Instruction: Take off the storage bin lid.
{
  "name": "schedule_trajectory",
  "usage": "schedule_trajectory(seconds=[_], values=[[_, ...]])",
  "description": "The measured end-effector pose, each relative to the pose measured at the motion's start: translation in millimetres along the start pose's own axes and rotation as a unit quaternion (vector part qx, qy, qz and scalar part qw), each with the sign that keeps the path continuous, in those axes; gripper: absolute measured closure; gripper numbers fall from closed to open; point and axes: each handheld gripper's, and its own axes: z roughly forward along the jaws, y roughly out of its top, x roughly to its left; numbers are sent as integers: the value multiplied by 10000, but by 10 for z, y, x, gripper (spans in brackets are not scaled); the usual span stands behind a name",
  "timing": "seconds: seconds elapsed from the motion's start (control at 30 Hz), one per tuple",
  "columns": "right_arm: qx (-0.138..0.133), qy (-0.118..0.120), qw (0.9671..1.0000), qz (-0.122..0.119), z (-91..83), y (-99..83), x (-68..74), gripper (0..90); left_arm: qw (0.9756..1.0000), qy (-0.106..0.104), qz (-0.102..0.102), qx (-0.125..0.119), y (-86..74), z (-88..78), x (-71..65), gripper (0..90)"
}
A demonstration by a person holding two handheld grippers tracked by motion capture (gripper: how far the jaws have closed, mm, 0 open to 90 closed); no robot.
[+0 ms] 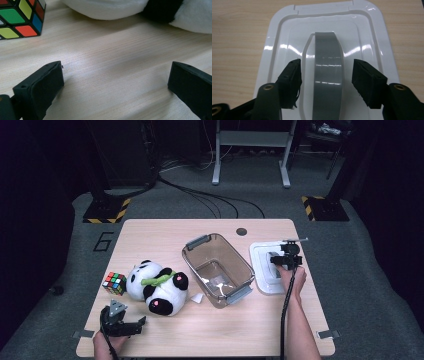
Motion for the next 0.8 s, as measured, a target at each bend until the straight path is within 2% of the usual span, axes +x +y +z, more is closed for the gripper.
schedule_trajectory(seconds=[0.1,0.27,0.37,0.53,0.7,0.8], values=[[-85,87,9999,-111,-106,-39,14,273,10000,-6,-18,-7,-2,1,-3,2],[-355,164,9987,-337,-371,-136,18,150,10000,-5,-11,-11,-1,2,-2,2],[-434,268,9974,-510,-532,-270,35,129,10000,1,0,-17,-1,3,1,2],[-508,349,9955,-725,-713,-560,76,19,10000,7,-10,-19,0,3,1,1],[-622,429,9932,-880,-796,-854,144,0,10000,-13,-12,26,2,-3,2,0],[-687,535,9928,-822,-809,-1032,144,0,10000,-32,27,5,4,-1,9,0]])
